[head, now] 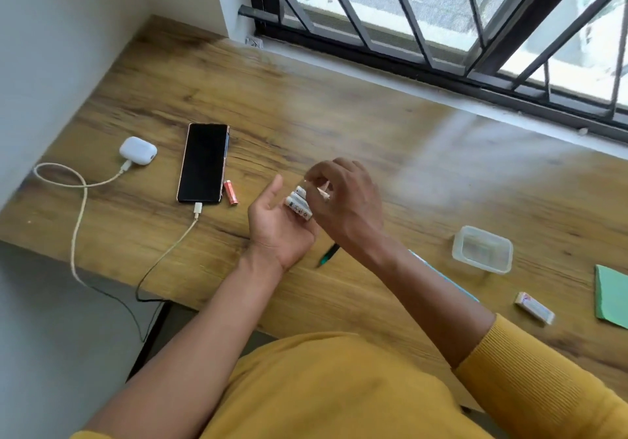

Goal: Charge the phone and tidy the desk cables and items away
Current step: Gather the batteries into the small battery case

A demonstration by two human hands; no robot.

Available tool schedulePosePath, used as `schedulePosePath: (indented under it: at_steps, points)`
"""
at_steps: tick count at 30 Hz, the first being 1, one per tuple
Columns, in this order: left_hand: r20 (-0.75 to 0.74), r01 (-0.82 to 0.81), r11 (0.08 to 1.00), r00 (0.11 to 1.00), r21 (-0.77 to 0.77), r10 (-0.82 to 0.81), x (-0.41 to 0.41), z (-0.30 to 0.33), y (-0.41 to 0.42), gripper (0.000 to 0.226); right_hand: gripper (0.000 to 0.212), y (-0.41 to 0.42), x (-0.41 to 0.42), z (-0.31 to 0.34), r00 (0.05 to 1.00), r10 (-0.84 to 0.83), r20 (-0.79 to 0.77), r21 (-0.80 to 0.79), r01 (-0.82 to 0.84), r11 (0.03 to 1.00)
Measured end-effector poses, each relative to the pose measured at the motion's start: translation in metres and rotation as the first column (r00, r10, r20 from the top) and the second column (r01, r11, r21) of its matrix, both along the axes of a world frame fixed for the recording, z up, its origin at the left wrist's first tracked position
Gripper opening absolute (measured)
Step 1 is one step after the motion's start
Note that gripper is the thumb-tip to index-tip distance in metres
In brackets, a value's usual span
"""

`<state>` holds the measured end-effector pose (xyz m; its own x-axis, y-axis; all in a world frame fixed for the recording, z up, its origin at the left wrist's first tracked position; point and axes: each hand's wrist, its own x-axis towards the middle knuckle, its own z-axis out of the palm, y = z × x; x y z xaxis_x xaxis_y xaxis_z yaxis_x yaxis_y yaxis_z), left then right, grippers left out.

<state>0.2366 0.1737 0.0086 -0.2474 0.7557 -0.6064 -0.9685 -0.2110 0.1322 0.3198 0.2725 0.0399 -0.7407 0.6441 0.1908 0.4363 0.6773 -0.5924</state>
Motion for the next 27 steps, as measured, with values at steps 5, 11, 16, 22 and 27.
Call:
schedulePosePath:
  at_steps: [5, 11, 16, 22, 27]
  points:
    - [-0.004, -0.092, 0.993, 0.996, -0.067, 0.092, 0.002, 0.0, -0.037, 0.056, 0.015, 0.012, -0.04, -0.005, 0.997, 0.06, 0.047, -0.173, -0.051, 0.983]
    - [0.047, -0.232, 0.971, 0.971, -0.066, 0.235, 0.002, -0.006, -0.086, 0.067, 0.035, -0.002, -0.088, -0.022, 0.891, 0.361, 0.276, -0.254, -0.295, 0.921]
    - [0.029, -0.313, 0.946, 0.948, -0.086, 0.317, -0.001, -0.008, -0.108, 0.068, 0.031, -0.031, -0.122, -0.037, 0.851, 0.315, 0.42, -0.144, -0.28, 0.949]
    - [0.025, -0.348, 0.934, 0.936, -0.075, 0.351, -0.001, -0.007, -0.118, 0.07, 0.021, -0.046, -0.134, -0.04, 0.827, 0.266, 0.496, -0.083, -0.26, 0.962]
    - [0.028, -0.347, 0.936, 0.937, -0.058, 0.349, -0.003, -0.008, -0.119, 0.071, 0.013, -0.035, -0.127, -0.033, 0.867, 0.218, 0.448, -0.267, -0.102, 0.958]
